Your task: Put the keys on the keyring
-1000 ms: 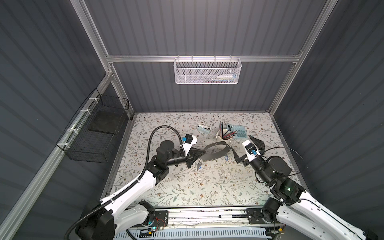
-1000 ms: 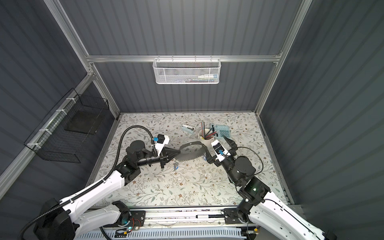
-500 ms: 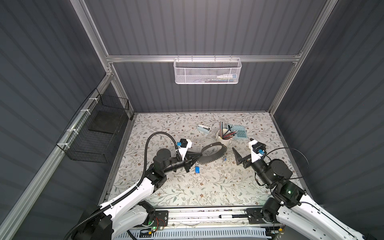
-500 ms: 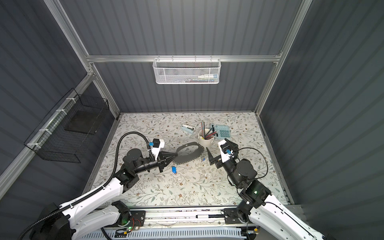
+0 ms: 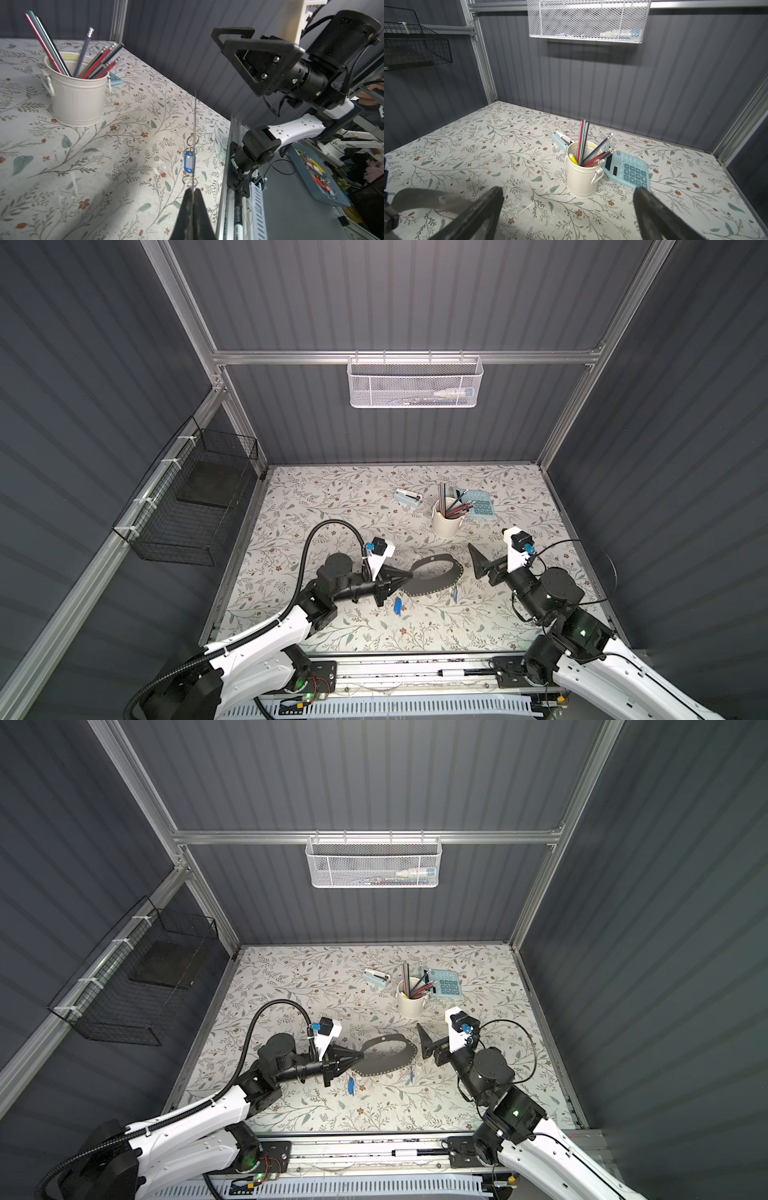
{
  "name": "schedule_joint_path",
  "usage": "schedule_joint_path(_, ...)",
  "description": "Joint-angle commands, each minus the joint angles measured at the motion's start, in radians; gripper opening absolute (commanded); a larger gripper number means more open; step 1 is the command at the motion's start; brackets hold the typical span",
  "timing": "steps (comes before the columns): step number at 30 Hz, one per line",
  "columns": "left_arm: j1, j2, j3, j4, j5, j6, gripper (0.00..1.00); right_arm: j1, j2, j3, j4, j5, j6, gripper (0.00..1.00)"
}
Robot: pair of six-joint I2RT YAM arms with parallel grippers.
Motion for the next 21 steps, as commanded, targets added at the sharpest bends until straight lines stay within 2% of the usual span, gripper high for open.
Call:
schedule_joint_path(1, -0.006, -0.006, -0.045, 0.100, -0.014, -0.058, 0.00, 0.000, -0.007, 0.003, -0.035, 0.010, 0.033, 0.99)
schedule_joint_path(8, -0.006, 0.056, -0.117, 0.191, -0.073, -0.073, 0.00, -0.001, 0.025, -0.002, -0.027, -0.008, 0.044, 0.99)
schedule_joint_path(15, -0.005, 0.129, -0.171, 0.336, -0.204, -0.111, 0.00, -0.001, 0.073, 0.001, -0.001, -0.021, 0.042, 0.99)
schedule_joint_path(21, -0.005, 0.178, -0.171, 0.371, -0.318, -0.098, 0.00, 0.000, 0.129, 0.010, 0.024, -0.038, 0.029, 0.99)
